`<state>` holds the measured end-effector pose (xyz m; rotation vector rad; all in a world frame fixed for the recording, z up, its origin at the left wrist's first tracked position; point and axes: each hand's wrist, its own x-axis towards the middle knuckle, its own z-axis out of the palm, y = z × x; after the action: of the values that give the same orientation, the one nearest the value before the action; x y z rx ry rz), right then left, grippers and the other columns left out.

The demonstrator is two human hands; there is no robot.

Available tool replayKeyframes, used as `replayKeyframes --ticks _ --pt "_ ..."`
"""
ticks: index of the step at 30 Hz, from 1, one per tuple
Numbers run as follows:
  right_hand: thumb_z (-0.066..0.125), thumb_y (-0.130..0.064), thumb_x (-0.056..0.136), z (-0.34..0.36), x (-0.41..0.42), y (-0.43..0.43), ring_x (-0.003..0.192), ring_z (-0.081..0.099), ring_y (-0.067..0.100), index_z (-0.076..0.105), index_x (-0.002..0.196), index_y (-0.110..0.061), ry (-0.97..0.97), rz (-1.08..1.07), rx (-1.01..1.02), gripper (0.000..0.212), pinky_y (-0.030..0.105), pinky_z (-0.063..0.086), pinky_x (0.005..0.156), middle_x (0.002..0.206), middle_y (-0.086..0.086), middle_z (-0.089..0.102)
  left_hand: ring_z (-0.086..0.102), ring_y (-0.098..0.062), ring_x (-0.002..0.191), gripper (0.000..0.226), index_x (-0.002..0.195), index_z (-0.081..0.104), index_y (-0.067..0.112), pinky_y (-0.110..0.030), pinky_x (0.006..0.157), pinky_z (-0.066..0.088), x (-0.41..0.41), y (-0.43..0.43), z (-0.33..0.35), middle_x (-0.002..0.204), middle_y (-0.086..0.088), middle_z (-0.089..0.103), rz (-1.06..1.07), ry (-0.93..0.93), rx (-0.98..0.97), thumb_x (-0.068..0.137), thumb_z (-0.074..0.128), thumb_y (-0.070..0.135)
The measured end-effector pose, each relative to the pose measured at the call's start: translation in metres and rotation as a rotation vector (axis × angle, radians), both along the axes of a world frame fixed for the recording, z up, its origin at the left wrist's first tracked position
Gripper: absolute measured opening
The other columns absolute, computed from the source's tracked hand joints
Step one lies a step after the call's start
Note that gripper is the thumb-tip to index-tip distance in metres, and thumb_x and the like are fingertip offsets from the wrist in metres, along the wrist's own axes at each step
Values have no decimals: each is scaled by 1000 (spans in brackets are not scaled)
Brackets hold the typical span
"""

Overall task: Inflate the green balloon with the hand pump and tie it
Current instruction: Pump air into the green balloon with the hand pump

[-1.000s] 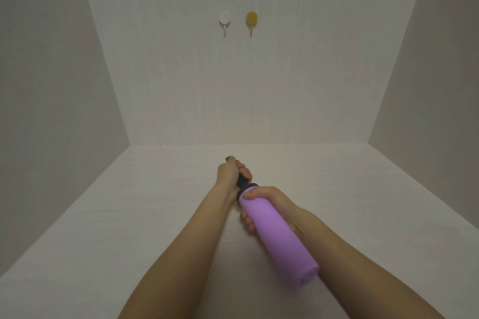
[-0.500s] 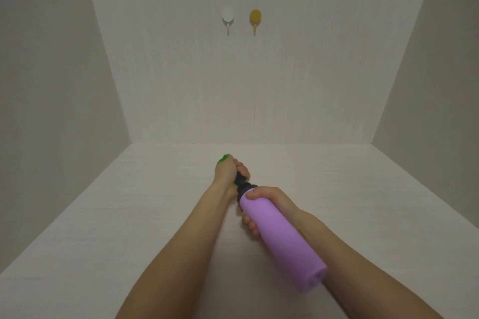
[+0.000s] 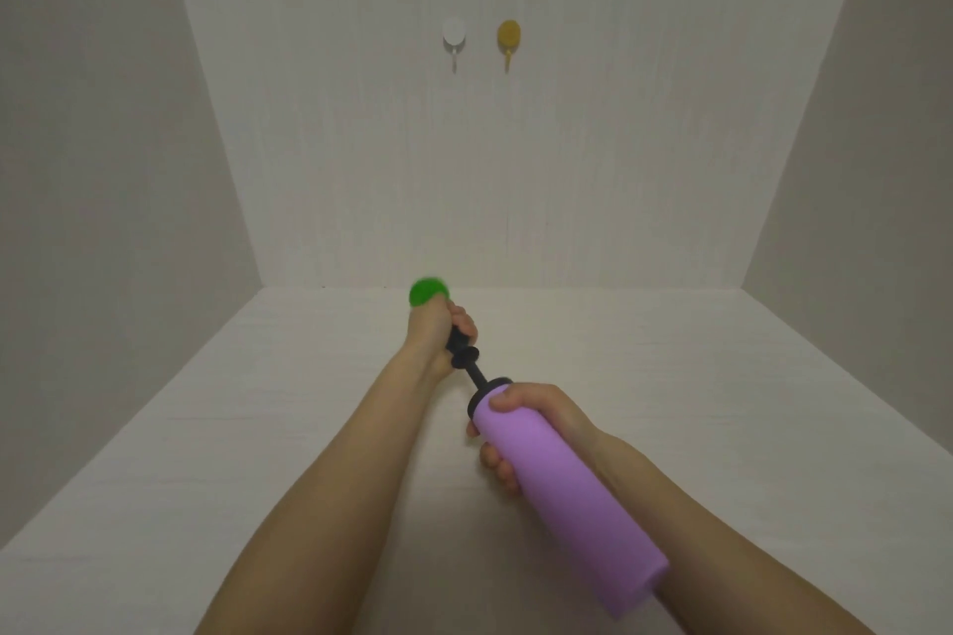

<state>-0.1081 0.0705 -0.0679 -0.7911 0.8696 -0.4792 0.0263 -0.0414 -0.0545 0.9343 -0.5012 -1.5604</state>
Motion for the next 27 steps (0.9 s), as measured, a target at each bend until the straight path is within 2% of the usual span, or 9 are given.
replayKeyframes --ticks 3,8,20,23,27 --pt "59 -30 67 -2 -2 4 43 55 17 59 84 -4 19 39 -15 31 19 46 46 57 9 58 28 -6 22 35 61 27 16 -5 33 27 11 -6 1 32 7 29 26 33 13 93 23 6" --pt "64 -29 64 1 3 -3 43 56 19 58 82 -3 44 -12 -7 33 19 47 45 56 10 58 27 -6 23 37 60 28 16 -7 33 25 -11 9 -16 34 7 28 -7 81 35 97 26 12" --pt "57 -28 77 -1 0 0 42 55 19 59 83 -2 108 -18 -18 27 19 46 45 55 10 58 29 -5 22 33 62 30 15 -7 31 27 4 -2 -14 34 7 33 23 124 53 94 26 8" --pt "62 -28 67 1 7 -5 42 55 20 58 81 -2 93 -28 -10 30 19 46 45 54 11 58 27 -5 23 36 61 29 16 -7 32 25 -10 8 -19 36 8 30 5 101 56 97 28 12" --pt "61 -27 71 2 7 -6 42 55 20 58 83 -2 48 -70 -16 27 20 46 45 55 11 57 27 -5 24 35 60 29 16 -7 33 24 -10 4 -11 35 7 29 -26 59 38 94 27 8"
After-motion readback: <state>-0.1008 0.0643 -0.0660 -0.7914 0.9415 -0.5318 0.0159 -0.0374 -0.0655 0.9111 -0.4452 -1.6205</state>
